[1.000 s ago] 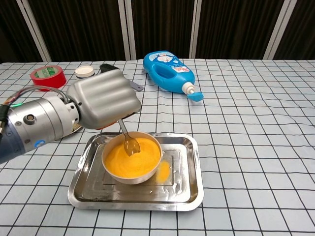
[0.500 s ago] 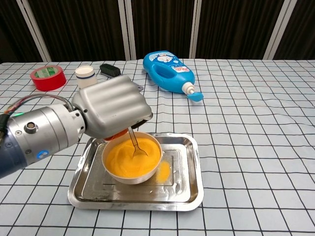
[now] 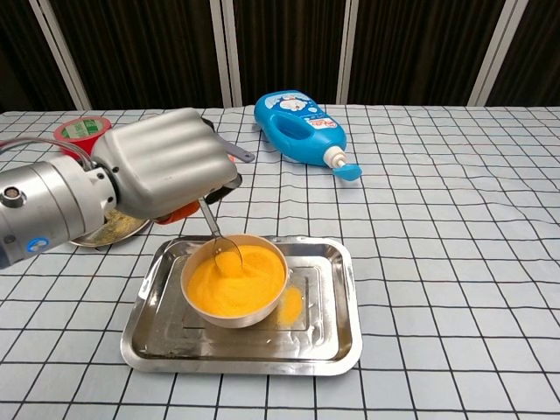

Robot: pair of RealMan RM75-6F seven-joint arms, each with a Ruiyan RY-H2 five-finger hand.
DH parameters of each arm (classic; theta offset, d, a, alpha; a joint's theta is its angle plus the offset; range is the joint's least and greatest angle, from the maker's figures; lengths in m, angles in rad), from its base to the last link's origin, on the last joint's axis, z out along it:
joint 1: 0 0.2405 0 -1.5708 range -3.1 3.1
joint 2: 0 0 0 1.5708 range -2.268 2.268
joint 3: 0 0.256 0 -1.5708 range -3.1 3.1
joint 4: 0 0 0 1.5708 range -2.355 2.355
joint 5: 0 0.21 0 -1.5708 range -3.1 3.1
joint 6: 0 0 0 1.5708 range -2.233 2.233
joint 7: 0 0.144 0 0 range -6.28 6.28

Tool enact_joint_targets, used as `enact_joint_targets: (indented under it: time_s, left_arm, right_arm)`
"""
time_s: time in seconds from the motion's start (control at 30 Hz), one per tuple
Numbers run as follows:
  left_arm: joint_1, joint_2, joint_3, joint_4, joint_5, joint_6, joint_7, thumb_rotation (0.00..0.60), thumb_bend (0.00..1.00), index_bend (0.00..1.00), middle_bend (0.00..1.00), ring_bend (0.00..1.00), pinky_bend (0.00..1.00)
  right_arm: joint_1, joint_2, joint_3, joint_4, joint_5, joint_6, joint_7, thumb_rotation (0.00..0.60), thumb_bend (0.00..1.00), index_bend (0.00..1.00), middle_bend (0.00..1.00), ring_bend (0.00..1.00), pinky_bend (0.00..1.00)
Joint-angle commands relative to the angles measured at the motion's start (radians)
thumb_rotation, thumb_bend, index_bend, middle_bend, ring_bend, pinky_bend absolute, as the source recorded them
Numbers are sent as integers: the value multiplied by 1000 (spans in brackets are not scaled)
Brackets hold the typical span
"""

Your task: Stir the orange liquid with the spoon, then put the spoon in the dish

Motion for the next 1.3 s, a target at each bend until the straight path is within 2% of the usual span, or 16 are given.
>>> enact_joint_targets:
  time_s: [0.03, 0.53, 0.83, 1.07, 1.3]
  left_arm:
    - [-3, 0, -2, 19, 1, -13, 8, 600, 732, 801, 1000, 1000, 1000]
    - [-5, -61, -4, 61, -1, -54, 38, 600, 733, 801, 1000, 1000, 1000]
    - [7, -92, -11, 44, 4, -51, 27, 600, 732, 801, 1000, 1000, 1000]
    - [18, -73, -13, 5, 31, -34, 14, 600, 732, 801, 1000, 1000, 1000]
    - [26, -16, -20, -23, 55, -25, 10, 600, 732, 801, 1000, 1000, 1000]
  right_arm:
    - [0, 1, 0, -1, 2, -1, 2, 600, 312, 0, 0, 0, 0]
    - [0, 2, 0, -3, 1, -1, 4, 600, 312, 0, 0, 0, 0]
    - [1, 3, 0, -2, 1, -2, 8, 600, 311, 0, 0, 0, 0]
    - [0, 3, 0, -2, 0, -1, 7, 600, 312, 0, 0, 0, 0]
    - [1, 2, 1, -3, 3, -2, 5, 600, 312, 0, 0, 0, 0]
